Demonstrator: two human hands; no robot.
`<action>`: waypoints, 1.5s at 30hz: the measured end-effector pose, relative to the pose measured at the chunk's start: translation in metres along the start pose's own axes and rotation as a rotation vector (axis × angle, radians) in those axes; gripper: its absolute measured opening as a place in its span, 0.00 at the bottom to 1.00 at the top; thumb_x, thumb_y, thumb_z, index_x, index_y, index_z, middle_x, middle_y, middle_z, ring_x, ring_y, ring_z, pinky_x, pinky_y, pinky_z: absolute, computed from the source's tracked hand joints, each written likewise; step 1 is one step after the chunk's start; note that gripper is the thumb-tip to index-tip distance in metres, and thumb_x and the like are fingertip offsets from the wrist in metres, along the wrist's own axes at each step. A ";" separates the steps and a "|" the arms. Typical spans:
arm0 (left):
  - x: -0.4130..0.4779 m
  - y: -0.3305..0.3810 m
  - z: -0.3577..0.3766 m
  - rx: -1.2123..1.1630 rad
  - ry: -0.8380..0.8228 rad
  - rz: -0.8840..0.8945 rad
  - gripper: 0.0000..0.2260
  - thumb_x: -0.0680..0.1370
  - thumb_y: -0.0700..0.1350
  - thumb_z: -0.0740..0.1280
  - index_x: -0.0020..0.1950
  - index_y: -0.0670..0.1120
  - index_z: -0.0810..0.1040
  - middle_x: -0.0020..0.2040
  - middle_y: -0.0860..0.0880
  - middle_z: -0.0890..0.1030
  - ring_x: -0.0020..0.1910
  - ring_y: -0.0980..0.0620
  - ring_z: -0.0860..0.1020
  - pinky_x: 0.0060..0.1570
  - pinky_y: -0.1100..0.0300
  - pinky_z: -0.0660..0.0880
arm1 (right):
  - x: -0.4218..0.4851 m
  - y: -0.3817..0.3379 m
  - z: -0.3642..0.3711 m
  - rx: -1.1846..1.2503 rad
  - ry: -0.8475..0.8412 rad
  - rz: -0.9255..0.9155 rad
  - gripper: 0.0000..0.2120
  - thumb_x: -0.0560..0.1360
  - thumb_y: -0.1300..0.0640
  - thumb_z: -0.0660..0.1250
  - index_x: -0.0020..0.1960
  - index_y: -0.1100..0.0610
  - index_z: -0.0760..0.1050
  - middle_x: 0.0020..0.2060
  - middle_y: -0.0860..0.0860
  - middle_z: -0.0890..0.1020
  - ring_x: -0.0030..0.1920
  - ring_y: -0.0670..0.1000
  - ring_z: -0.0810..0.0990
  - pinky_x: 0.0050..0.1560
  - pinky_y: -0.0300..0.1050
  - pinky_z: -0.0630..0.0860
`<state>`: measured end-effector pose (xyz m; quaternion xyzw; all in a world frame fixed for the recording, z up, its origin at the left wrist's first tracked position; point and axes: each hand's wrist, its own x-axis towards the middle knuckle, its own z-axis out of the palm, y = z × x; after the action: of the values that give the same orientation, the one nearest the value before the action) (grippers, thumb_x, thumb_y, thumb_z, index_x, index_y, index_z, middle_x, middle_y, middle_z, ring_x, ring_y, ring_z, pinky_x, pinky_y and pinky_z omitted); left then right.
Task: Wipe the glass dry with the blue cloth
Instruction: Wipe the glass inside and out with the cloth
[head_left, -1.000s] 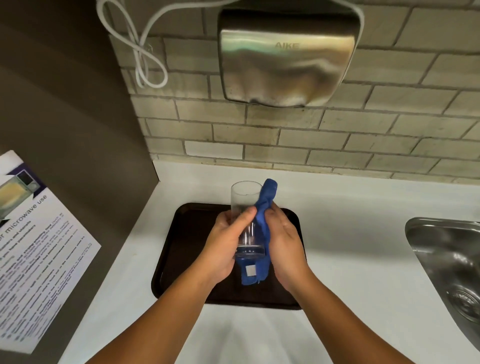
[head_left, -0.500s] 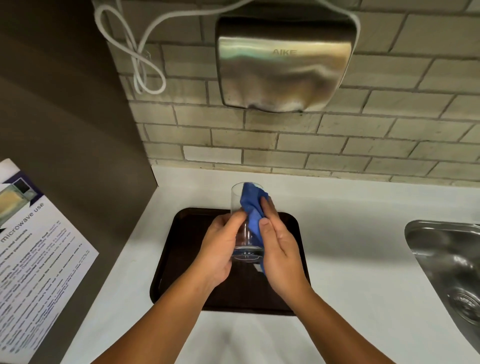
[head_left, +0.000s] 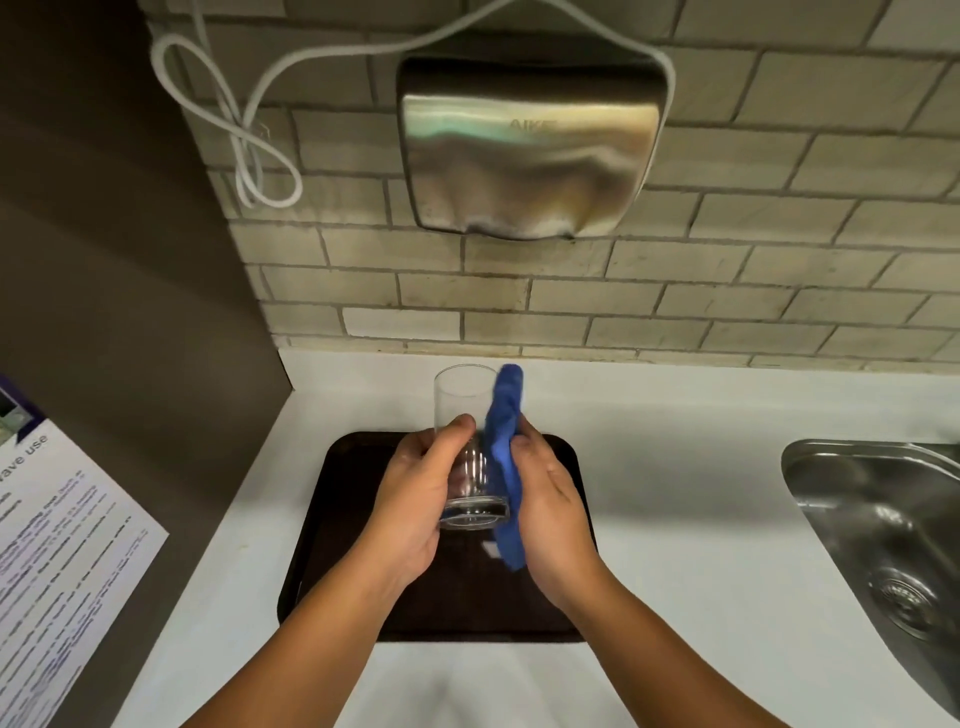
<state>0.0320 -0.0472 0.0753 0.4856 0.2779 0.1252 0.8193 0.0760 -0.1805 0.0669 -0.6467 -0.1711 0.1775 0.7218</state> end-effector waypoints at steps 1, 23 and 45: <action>-0.001 -0.001 -0.001 0.014 0.014 0.002 0.23 0.78 0.55 0.79 0.66 0.43 0.81 0.49 0.44 0.93 0.46 0.45 0.92 0.40 0.53 0.86 | 0.000 -0.002 0.000 -0.018 -0.002 0.014 0.17 0.92 0.55 0.55 0.72 0.48 0.79 0.57 0.48 0.91 0.60 0.50 0.89 0.55 0.37 0.84; -0.004 -0.002 -0.010 0.020 0.057 -0.002 0.26 0.75 0.57 0.81 0.67 0.44 0.82 0.49 0.45 0.93 0.47 0.46 0.92 0.45 0.50 0.85 | 0.004 -0.001 0.007 0.091 -0.004 0.142 0.15 0.89 0.50 0.59 0.65 0.48 0.84 0.54 0.52 0.92 0.62 0.59 0.89 0.50 0.39 0.86; -0.005 0.004 0.001 0.296 -0.040 0.226 0.24 0.78 0.63 0.74 0.72 0.63 0.74 0.54 0.49 0.92 0.54 0.55 0.90 0.51 0.61 0.83 | 0.008 0.001 0.001 -0.035 0.036 -0.007 0.19 0.91 0.51 0.59 0.80 0.44 0.71 0.63 0.37 0.88 0.65 0.40 0.85 0.65 0.35 0.81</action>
<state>0.0285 -0.0480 0.0808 0.6316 0.2208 0.1646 0.7248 0.0829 -0.1759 0.0657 -0.6616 -0.1635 0.1604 0.7140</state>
